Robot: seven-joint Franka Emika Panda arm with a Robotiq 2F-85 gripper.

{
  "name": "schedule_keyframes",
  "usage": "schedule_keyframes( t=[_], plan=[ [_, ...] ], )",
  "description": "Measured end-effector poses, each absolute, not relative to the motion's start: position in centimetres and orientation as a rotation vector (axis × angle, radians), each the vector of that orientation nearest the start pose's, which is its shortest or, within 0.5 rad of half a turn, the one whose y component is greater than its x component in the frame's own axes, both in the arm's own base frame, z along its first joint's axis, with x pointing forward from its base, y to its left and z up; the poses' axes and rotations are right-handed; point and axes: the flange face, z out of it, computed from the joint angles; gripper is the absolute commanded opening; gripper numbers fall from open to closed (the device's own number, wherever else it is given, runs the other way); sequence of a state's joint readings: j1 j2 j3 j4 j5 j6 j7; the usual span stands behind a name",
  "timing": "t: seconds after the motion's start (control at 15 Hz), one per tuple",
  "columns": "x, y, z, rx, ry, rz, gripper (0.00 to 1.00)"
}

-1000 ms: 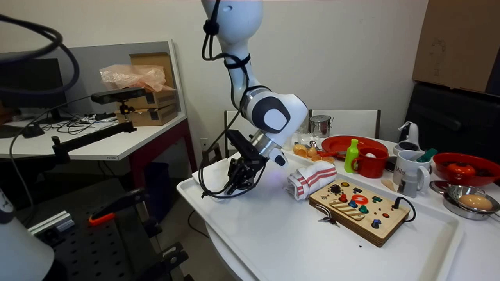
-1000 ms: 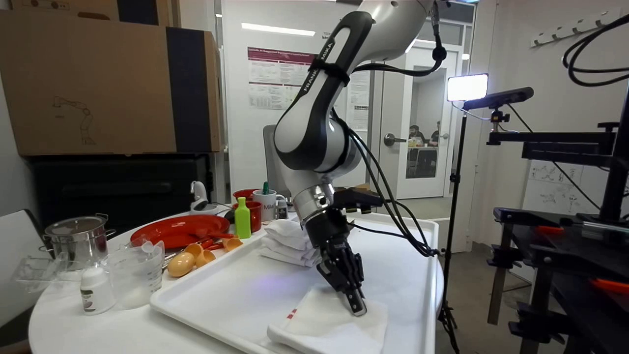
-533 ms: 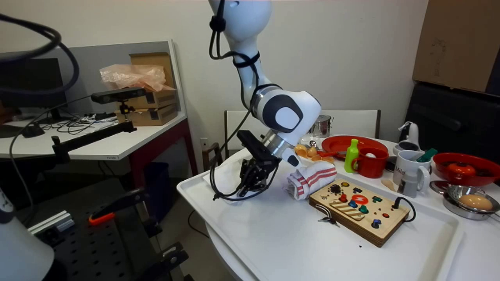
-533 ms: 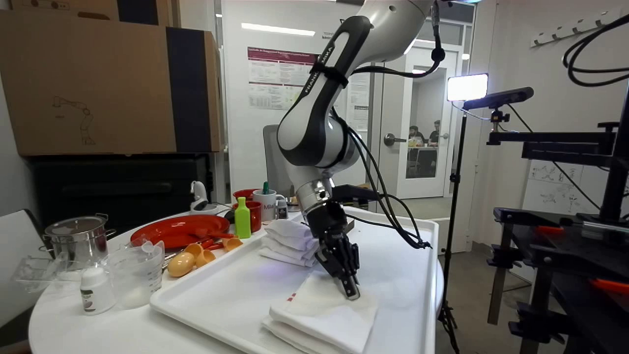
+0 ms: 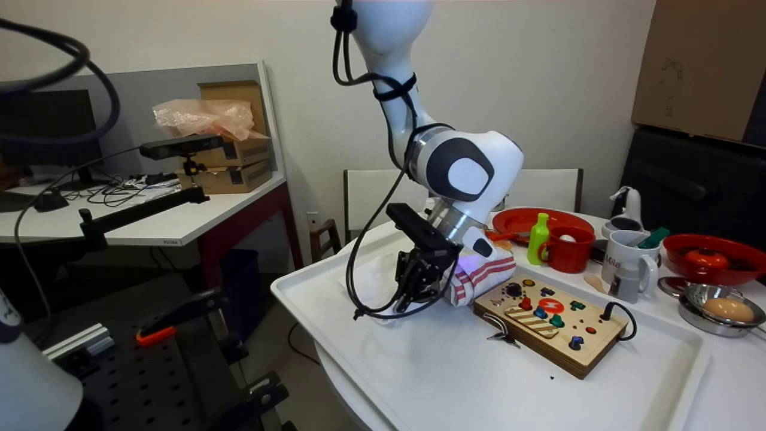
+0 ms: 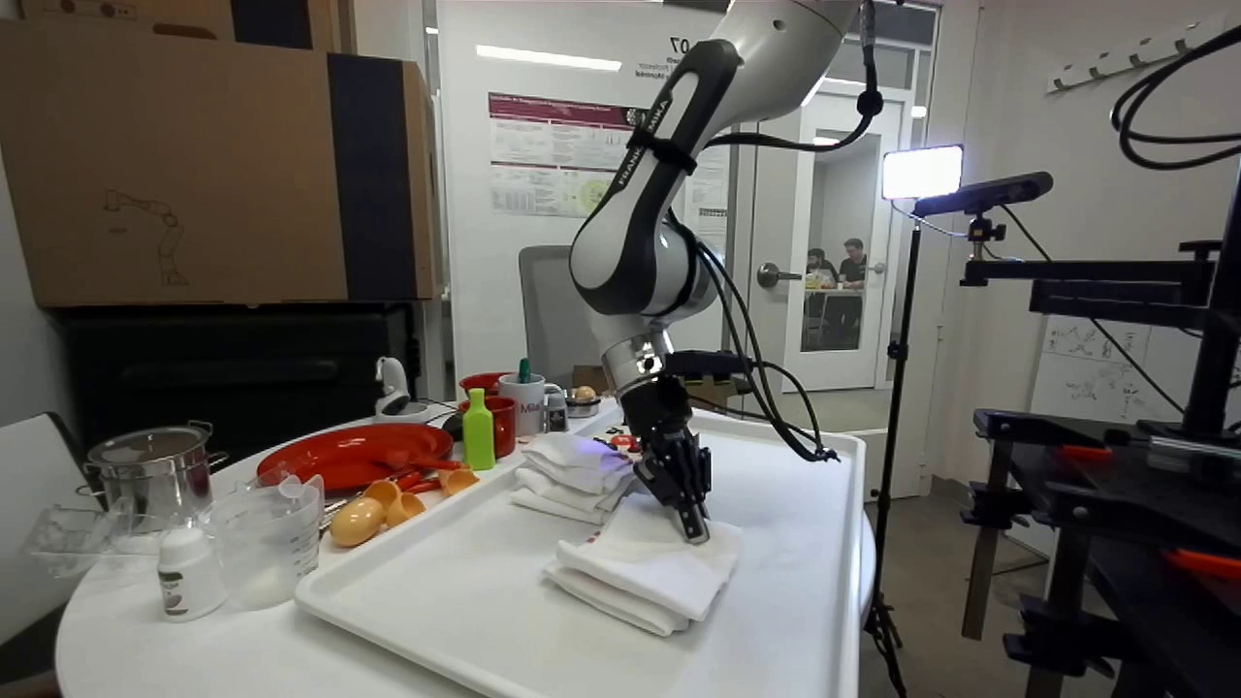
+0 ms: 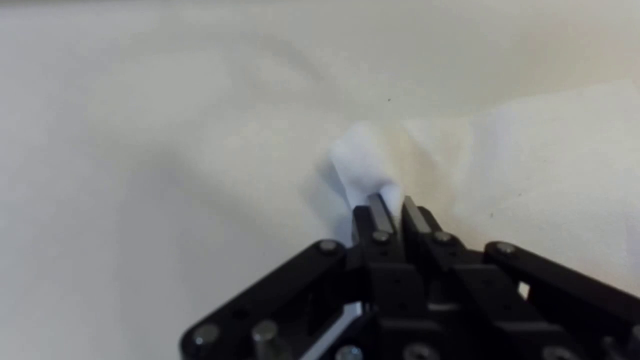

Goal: Fold the towel

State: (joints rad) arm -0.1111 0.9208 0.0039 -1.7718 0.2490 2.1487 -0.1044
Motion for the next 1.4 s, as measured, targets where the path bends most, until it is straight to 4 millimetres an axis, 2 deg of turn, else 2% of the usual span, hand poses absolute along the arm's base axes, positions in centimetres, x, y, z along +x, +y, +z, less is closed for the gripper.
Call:
schedule_keyframes(
  t=[0.13, 0.27, 0.6, 0.93, 1.4],
  plan=[
    [56.7, -5.3, 2.3, -2.859, 0.243, 0.692, 0.02],
    [57.2, -4.8, 3.8, -2.909, 0.180, 0.632, 0.02],
    [56.7, -0.8, 6.9, -2.987, -0.022, 0.579, 0.02],
    [55.6, 3.1, 7.8, -3.001, -0.118, 0.585, 0.02],
    [56.0, 6.2, 8.0, -3.039, -0.021, 0.510, 0.02]
  ],
)
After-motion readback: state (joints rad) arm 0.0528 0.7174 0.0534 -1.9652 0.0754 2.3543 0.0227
